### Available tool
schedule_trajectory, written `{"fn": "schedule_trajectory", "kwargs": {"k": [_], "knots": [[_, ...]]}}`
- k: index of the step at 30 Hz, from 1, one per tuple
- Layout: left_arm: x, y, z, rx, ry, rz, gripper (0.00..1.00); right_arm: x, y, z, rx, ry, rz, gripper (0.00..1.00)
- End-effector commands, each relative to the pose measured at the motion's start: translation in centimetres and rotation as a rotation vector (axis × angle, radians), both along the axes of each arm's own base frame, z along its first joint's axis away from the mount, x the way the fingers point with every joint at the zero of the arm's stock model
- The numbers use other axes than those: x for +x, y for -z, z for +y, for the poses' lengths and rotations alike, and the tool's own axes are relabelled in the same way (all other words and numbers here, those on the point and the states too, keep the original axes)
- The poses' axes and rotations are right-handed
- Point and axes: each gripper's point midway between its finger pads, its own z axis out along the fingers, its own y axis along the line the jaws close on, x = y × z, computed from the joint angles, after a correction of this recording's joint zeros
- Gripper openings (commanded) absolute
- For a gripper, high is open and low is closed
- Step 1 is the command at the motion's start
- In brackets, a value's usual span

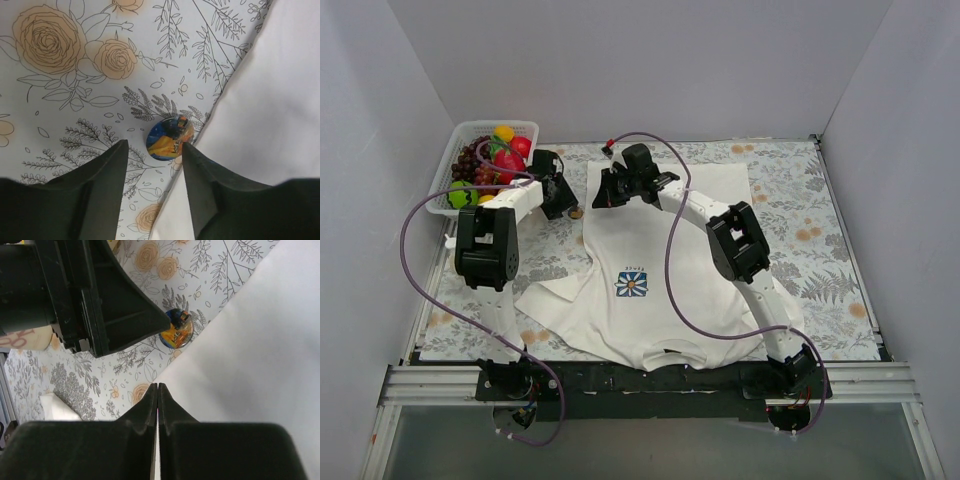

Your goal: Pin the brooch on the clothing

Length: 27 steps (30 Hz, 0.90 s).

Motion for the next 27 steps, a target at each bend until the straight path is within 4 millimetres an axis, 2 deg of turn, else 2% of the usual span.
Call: {"fn": "schedule_trajectory", "kwargs": {"k": [1,2,3,5,9,18,27], "knots": [[1.4,-0.3,0.5,0.011,0.005,-0.027,0.43,1.7,-1.9,1.5,0.097,0.004,-0.023,0.01],[1.5,-0.2,0.5,0.011,0.005,-0.026,0.43,1.8,-1.9,1.8,0.114,0.01,-0.011,0.01],[1.5,0.2,0.4,0.007,0.006,-0.018,0.42,1.8,-1.1,1.8,0.11,0.015,0.008,0.01],[1.7,0.4,0.3,0.001,0.013,-0.019,0.42,2.2,-1.3,2.4,0.14,0.016,0.007,0.01],[1.6,0.9,0.2,-0.006,0.019,-0.018,0.42,2.0,0.4,2.9,0.144,0.011,0.046,0.01],[2.1,1.1,-0.3,-0.032,0.058,-0.034,0.41,2.5,3.1,3.3,0.116,0.074,0.066,0.01],[2.1,1.8,-0.7,-0.046,0.092,-0.029,0.38,2.4,4.5,4.0,0.122,0.119,0.089,0.01]]}}
